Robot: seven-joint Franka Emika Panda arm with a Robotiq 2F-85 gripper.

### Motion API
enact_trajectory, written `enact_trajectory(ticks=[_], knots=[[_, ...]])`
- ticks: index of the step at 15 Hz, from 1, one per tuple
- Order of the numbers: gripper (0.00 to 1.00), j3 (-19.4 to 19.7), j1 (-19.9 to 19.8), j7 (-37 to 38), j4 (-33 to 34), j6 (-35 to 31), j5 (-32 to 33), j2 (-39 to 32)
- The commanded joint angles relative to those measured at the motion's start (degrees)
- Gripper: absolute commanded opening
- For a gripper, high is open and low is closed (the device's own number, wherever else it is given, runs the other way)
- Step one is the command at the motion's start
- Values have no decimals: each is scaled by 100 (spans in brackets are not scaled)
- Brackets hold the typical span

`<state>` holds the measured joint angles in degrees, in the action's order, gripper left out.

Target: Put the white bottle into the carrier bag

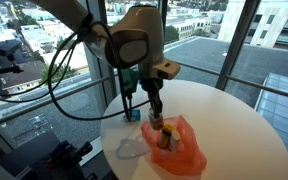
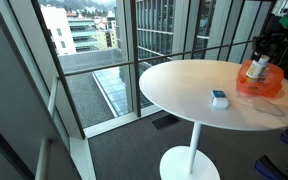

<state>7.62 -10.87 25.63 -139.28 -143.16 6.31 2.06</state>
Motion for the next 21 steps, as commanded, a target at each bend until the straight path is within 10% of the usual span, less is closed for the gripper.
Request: enact_trajectory(ticks=[1,11,14,18,21], knots=[[19,84,12,-44,218,-158,22,-373],[22,391,39,-3,579,369,-100,-913],[70,416,47,-62,682,658,-163,-944],[99,389,56,-141,777,1017,-324,-885],[100,358,68,-279,782,1179,-561,-759]])
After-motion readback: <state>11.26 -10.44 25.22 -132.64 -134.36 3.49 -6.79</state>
